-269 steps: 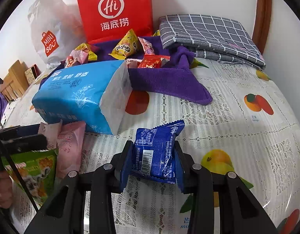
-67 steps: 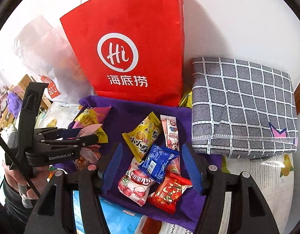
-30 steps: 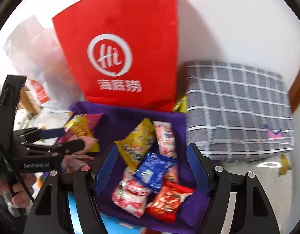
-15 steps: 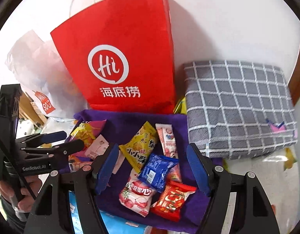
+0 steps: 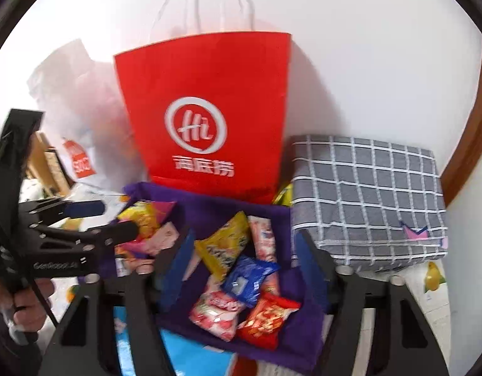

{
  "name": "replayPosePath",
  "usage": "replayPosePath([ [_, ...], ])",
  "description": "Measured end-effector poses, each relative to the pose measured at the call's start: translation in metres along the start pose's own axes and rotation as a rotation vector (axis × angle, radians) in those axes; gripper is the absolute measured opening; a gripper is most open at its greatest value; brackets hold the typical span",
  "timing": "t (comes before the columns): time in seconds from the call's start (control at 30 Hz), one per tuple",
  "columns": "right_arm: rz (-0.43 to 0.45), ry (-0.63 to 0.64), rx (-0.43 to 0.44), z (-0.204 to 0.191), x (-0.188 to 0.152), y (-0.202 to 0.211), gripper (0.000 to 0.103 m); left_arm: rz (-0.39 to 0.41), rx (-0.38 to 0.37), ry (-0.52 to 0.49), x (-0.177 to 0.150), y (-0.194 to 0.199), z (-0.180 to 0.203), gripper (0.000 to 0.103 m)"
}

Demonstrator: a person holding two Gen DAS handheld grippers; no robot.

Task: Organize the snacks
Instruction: 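Pull both tools back from the towel toward the remaining snacks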

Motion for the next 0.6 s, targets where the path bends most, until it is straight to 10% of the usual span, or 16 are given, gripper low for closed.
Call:
replayPosePath([
  [0.1, -0.017, 0.030, -0.071, -0.006, -0.006, 0.009, 0.045, 0.010, -0.011, 0.018, 0.003, 0.008, -0.003, 0.076],
  [0.6, -0.058, -0.083, 0.018, -0.025, -0.062, 0.089, 0.048, 0.147, -0.085, 0.045, 0.002, 0.094, -0.001, 0.078],
])
Point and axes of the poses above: each gripper's, at about its wrist camera, not at the fingertips, and y roughly against the way its jaws point, z to its right, x to its top, the point moved 5 cm from there along -y, roughly the way its jaws point, and after that the axes turned 6 degrees about z, right-handed, at the moved point
